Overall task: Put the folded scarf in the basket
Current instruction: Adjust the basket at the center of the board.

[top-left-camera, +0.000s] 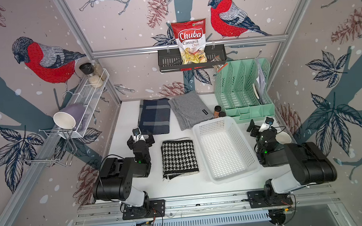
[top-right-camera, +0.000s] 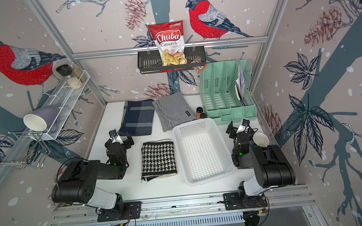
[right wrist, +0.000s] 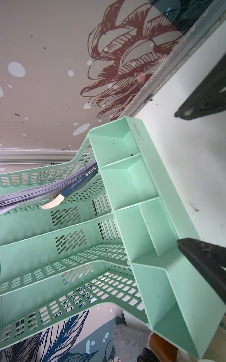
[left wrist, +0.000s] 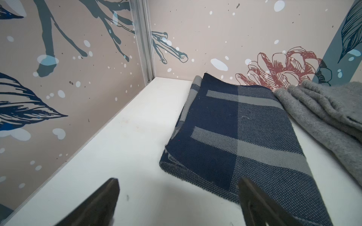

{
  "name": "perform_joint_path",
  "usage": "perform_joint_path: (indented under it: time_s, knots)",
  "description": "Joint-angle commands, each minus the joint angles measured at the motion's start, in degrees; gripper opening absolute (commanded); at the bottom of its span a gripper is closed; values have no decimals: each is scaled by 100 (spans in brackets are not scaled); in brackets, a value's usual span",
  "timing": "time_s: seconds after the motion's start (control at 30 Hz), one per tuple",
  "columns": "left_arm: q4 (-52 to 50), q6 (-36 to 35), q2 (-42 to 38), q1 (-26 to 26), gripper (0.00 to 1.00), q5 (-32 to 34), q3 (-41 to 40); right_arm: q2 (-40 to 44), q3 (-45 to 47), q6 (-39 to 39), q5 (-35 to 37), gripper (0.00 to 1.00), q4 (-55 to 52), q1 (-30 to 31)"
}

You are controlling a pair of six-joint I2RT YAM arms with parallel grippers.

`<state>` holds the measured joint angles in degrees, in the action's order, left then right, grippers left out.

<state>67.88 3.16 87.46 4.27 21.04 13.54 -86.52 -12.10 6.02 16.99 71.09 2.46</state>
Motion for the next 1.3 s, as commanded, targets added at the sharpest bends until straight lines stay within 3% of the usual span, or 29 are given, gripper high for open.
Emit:
perform_joint_path:
  time_s: [0.0,1.03,1.13,1.27]
  knots:
    - [288,11,-19,-10,98,-37,9,31,-12,29,-55,100,30,-33]
    - [288,9,-19,-15,98,-37,7,46,5,30,-43,100,39,-26]
    - [288,14,-18,-14,98,-38,16,187,-13,159,534,100,-78,61]
    - [288,9,-14,-14,98,-38,14,291,224,140,581,100,262,104]
